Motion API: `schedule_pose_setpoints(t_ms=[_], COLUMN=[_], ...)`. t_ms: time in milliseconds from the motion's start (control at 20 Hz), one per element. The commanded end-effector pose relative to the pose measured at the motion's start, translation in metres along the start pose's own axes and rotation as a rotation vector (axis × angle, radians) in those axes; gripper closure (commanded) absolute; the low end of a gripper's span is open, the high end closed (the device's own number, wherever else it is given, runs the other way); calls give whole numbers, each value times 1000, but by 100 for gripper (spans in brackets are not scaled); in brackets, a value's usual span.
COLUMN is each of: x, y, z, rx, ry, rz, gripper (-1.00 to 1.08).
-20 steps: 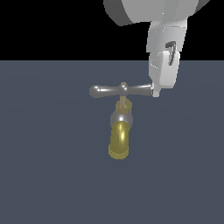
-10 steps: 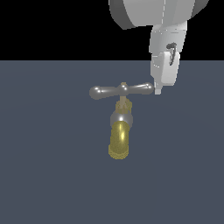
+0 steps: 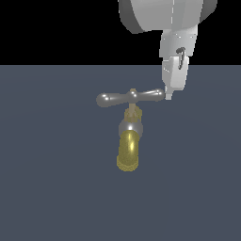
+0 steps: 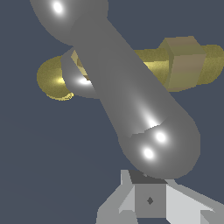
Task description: Turn on the faucet by rotating a designated handle.
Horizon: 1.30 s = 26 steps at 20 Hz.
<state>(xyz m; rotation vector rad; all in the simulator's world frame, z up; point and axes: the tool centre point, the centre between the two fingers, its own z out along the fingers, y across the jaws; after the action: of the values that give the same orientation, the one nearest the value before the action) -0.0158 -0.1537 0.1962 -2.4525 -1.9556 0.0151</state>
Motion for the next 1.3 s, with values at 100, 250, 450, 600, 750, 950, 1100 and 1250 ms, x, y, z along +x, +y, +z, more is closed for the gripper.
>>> schedule_pose_setpoints(t_ms=[100, 250, 450, 600, 750, 950, 1100, 1250], x=[28, 36, 45, 51, 58, 44, 69, 93], y=[16, 25, 36, 45, 53, 51, 53, 56], z=[-1, -1, -2, -2, -3, -1, -1, -2], rx=[-5, -6, -8, -8, -10, -4, -6, -7], ry=[5, 5, 5, 5, 4, -6, -3, -1], rz=[-30, -32, -33, -34, -35, -1, -9, -17], gripper=[108, 108, 108, 108, 108, 108, 108, 108])
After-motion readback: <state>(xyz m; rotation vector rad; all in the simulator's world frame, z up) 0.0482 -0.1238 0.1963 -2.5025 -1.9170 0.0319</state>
